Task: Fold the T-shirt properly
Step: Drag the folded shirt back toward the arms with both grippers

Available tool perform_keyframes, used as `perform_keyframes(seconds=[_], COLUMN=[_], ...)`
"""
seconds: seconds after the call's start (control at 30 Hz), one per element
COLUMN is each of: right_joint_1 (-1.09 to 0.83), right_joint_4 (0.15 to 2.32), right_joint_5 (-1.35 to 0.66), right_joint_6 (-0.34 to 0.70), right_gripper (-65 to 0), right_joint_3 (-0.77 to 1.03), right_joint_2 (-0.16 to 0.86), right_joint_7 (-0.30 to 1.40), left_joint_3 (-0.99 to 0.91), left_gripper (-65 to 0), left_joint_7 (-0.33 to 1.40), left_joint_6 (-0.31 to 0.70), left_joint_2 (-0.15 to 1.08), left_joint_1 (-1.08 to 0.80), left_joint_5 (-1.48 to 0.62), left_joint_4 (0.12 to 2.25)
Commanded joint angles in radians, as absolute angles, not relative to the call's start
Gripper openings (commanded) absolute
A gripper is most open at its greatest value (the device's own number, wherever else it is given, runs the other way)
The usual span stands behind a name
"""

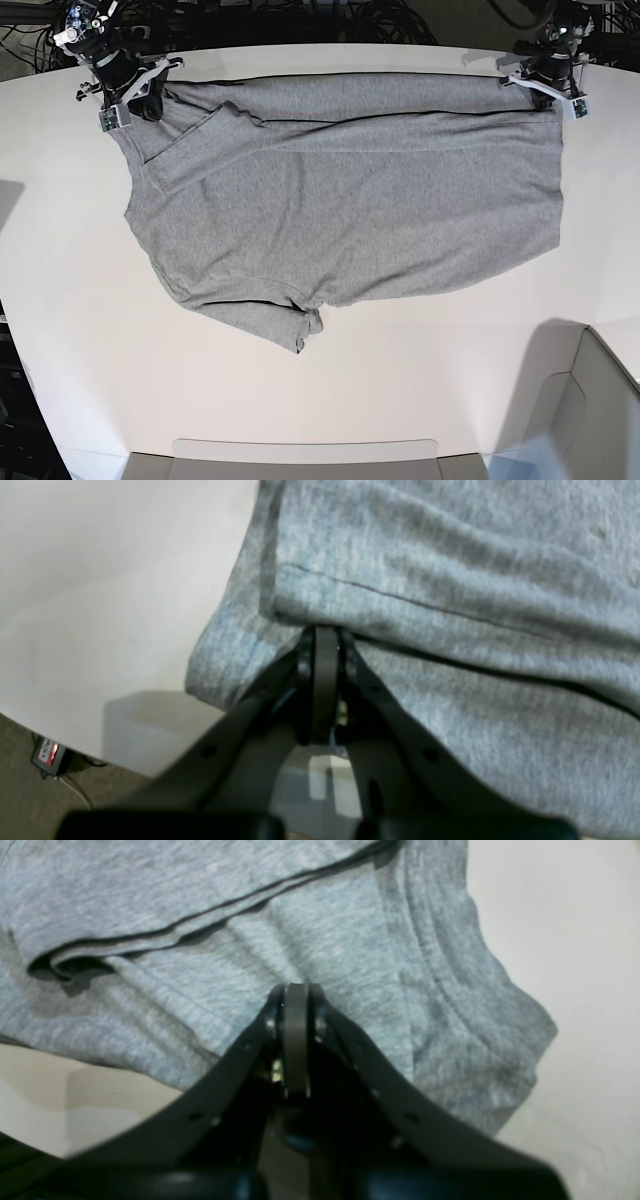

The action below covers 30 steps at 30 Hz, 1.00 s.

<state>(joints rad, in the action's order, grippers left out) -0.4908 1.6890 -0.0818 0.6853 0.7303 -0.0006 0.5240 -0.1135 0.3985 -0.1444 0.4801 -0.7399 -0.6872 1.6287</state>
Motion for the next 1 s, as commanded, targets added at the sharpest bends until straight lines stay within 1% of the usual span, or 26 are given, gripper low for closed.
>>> perform_keyframes(seconds=[0.0,0.17,0.3,0.43,0.6,0.77,0.97], right_joint_1=[-0.498,-0.498,-0.498,-0.496,-0.498,-0.481,-0.417], right_joint_4=[1.692,1.692,1.692,1.693,1.730,1.770,1.810], right_joint_5=[-0.018,-0.021,-0.024,-0.094,-0.139,-0.139,-0.139], right_joint_6=[0.687,0.687,0.687,0.687,0.687,0.687,0.687], right_gripper=[-64.2,-64.2,-64.2,-64.2,-64.2,-64.2,-64.1], right_joint_3=[0.743,0.743,0.745,0.745,0.746,0.760,0.831], right_joint_2=[0.010,0.010,0.008,0.008,0.007,-0.022,-0.056], right_joint_7=[0.581,0.581,0.579,0.579,0.579,0.579,0.579], left_joint_3=[-0.105,-0.107,-0.107,-0.107,-0.107,-0.110,-0.206], left_gripper=[-65.0,-65.0,-65.0,-65.0,-65.0,-65.0,-65.0], left_joint_7=[0.556,0.556,0.556,0.556,0.565,0.565,0.567], left_joint_6=[-0.182,-0.182,-0.182,-0.182,-0.182,-0.183,-0.183], left_joint_2=[0.479,0.479,0.479,0.479,0.479,0.479,0.476], left_joint_1=[-0.771,-0.763,-0.765,-0.763,-0.719,-0.705,-0.688], left_joint_5=[-0.697,-0.697,-0.696,-0.696,-0.696,-0.696,-0.700], left_joint_4=[1.601,1.606,1.682,1.745,1.755,1.755,1.756])
